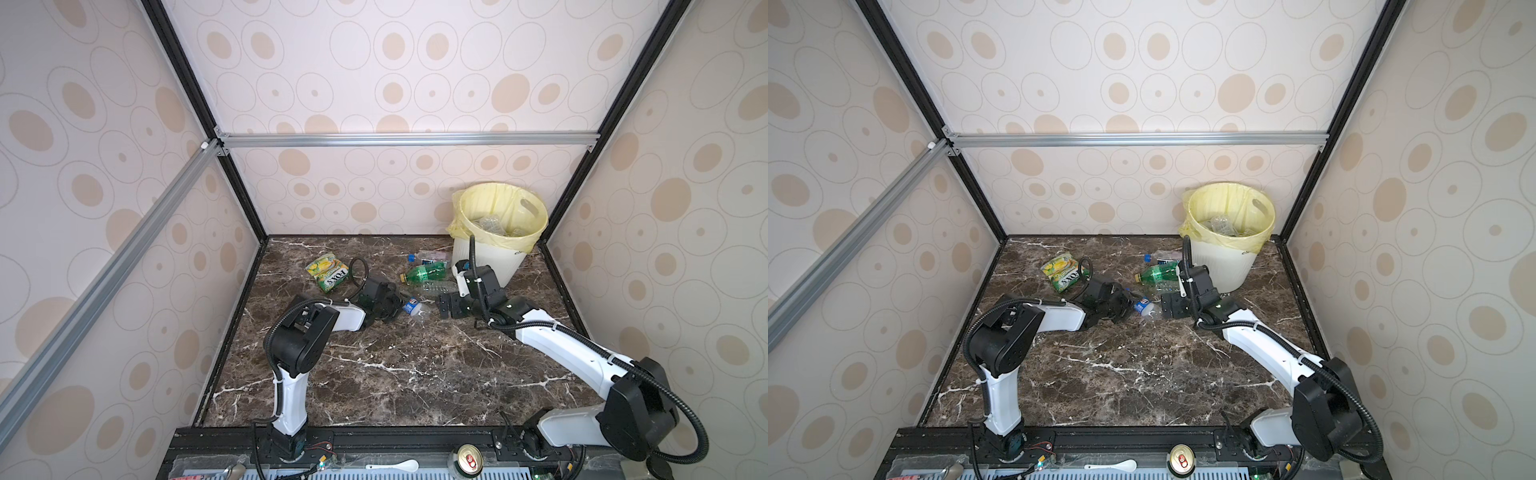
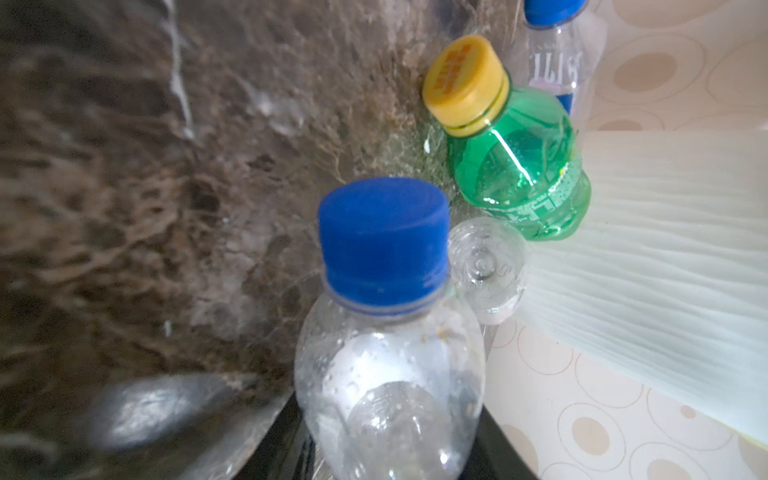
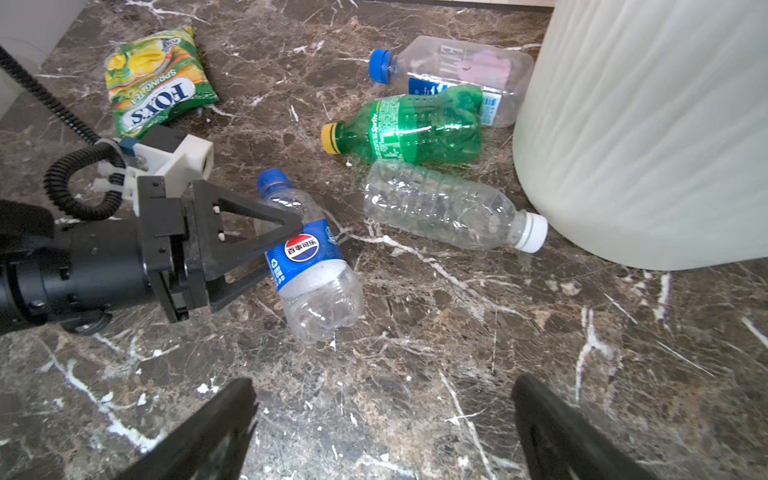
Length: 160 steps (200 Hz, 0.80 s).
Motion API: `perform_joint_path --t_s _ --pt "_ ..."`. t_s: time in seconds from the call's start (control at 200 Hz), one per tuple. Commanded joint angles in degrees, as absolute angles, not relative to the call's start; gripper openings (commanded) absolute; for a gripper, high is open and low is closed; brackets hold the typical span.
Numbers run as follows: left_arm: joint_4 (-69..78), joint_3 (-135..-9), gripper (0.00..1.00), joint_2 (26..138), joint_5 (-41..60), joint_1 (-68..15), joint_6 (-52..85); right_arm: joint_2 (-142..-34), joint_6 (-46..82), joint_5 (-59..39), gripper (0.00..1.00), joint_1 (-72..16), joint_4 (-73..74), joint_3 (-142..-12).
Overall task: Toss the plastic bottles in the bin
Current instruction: 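Grasp the Pepsi bottle by its cap end with the left gripper and lift it upright, then close the right gripper around the Pepsi bottle's label while the left gripper holds it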
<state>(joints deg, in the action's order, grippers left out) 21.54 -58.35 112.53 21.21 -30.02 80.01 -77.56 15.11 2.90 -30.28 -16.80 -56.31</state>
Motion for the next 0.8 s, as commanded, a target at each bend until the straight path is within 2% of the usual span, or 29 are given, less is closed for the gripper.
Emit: perform_joint_path --t_s 0.0,0.425,0.795 --pt "16.7 -57.7 0.46 111.1 22.3 -29.5 70.9 -77.9 14.5 -1.9 1.00 -30.1 -15.0 -55.3" --pt "10.7 -60.7 0.44 109.7 24.7 -28.9 61.0 -83.4 16.3 -8.0 1.00 -30.1 -10.2 -54.0" --pt "12.2 -64.2 0.43 108.5 29.0 -28.5 63.1 -86.1 18.6 -10.8 1.00 -30.2 -7.3 -53.9"
